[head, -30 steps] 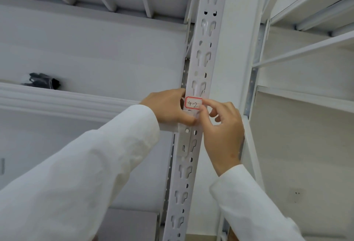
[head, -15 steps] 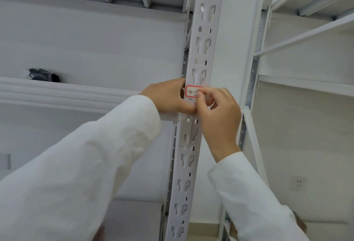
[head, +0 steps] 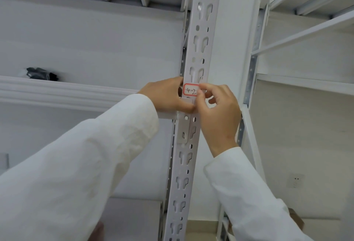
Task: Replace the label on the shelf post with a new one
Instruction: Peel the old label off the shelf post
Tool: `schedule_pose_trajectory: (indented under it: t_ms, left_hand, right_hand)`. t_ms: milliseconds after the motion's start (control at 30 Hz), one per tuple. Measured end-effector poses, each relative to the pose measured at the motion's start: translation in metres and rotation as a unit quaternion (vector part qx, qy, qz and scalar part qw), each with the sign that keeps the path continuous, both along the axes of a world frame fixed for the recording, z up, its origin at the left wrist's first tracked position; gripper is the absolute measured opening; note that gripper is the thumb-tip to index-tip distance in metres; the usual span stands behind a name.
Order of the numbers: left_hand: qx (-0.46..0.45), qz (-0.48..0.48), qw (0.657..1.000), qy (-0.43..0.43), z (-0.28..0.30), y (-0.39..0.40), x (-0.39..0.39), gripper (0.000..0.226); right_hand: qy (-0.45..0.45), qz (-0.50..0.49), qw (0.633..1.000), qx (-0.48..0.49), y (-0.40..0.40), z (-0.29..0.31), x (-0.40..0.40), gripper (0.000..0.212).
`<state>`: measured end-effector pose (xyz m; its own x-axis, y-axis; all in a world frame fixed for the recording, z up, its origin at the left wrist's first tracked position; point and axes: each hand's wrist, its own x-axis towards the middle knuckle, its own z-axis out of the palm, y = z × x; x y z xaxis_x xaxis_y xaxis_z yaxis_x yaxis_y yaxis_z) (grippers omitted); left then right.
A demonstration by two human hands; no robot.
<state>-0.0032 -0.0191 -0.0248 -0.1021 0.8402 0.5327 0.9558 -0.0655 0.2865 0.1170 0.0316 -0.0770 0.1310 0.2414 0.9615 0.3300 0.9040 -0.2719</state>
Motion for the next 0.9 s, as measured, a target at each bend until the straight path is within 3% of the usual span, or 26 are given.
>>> schedule_pose_trajectory:
  t_ms: [233, 400, 533, 900]
  left_hand:
    - [-0.005, 0.0, 1.0, -0.005, 0.0, -0.003, 0.002, 0.052]
    - [-0.007, 0.008, 1.0, -0.001, -0.001, -0.003, 0.002, 0.042]
    - [-0.002, 0.007, 1.0, 0.001, -0.002, -0.003, 0.003, 0.042]
    - [0.007, 0.0, 1.0, 0.002, -0.001, -0.001, 0.003, 0.048]
  right_hand:
    - [-0.002, 0.019, 0.999, -0.041, -0.006, 0.002, 0.0, 0.013]
    - [-0.063, 0.043, 0.991, -0.107, -0.009, 0.004, 0.0, 0.008]
    - [0.0, 0.027, 0.998, -0.06, -0.008, 0.008, 0.006, 0.009]
    - [-0.023, -0.063, 0.998, 0.015, 0.001, 0.0, 0.0, 0.013]
